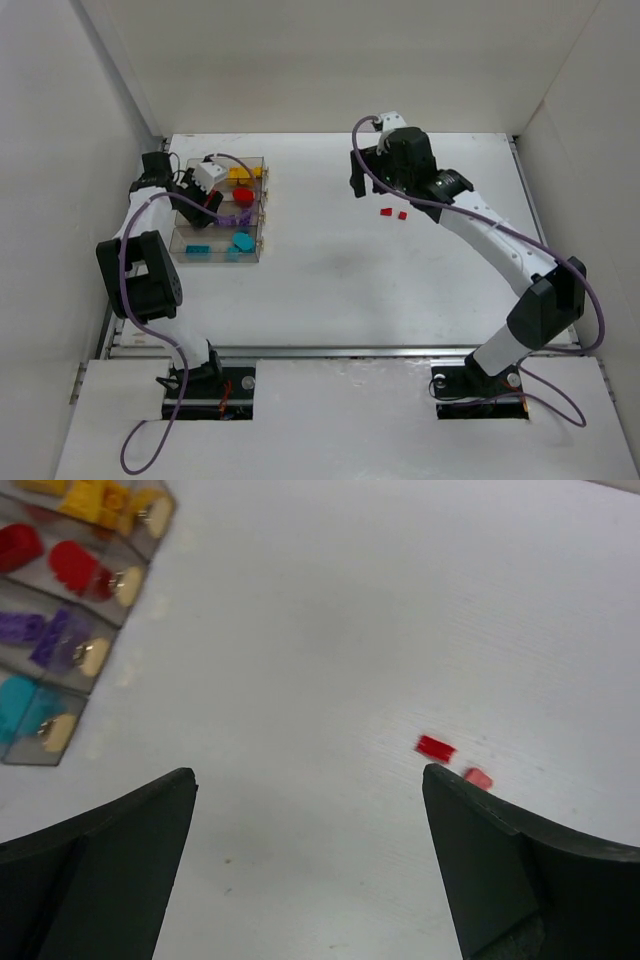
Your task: Sort the legos into containers by color
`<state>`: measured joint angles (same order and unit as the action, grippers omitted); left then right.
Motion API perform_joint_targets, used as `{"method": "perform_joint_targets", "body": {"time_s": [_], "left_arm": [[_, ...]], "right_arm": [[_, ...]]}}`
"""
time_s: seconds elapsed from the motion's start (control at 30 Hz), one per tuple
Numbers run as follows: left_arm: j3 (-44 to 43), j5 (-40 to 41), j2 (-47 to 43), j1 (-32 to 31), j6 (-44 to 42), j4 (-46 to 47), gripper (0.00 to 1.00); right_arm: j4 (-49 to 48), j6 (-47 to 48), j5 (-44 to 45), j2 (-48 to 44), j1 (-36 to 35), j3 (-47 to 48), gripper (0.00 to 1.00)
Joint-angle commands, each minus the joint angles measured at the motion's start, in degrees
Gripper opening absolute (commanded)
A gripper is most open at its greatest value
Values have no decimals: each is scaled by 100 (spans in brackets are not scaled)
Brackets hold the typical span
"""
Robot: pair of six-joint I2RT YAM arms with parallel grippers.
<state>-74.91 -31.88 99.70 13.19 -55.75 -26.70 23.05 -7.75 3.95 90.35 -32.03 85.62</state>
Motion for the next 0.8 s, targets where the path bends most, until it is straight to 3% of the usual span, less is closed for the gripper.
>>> {"method": "perform_joint_targets", "body": {"time_s": [0.0,0.27,0.4,0.47,0.57,0.77], "left_arm": [[-392,-520,-301,43,230,-47,61],[-708,-644,-926,-589,399,270,61],[-884,-644,-918,-1282,336,270,64],[-1103,-644,-751,-1827,249,270,64],[-1516,-644,-146,-2653,248,270,66],[-3545,-873,1954,-3848,723,209,66]], "right_arm": [[576,-306,1240,219,161,419,100],[684,-982,117,625,1330,43,96],[421,-1395,-480,765,1953,-230,75],[341,-1641,-675,827,2156,-292,71],[253,-1748,-737,827,2420,-353,80],[200,-1800,-737,827,2605,-248,84]]}}
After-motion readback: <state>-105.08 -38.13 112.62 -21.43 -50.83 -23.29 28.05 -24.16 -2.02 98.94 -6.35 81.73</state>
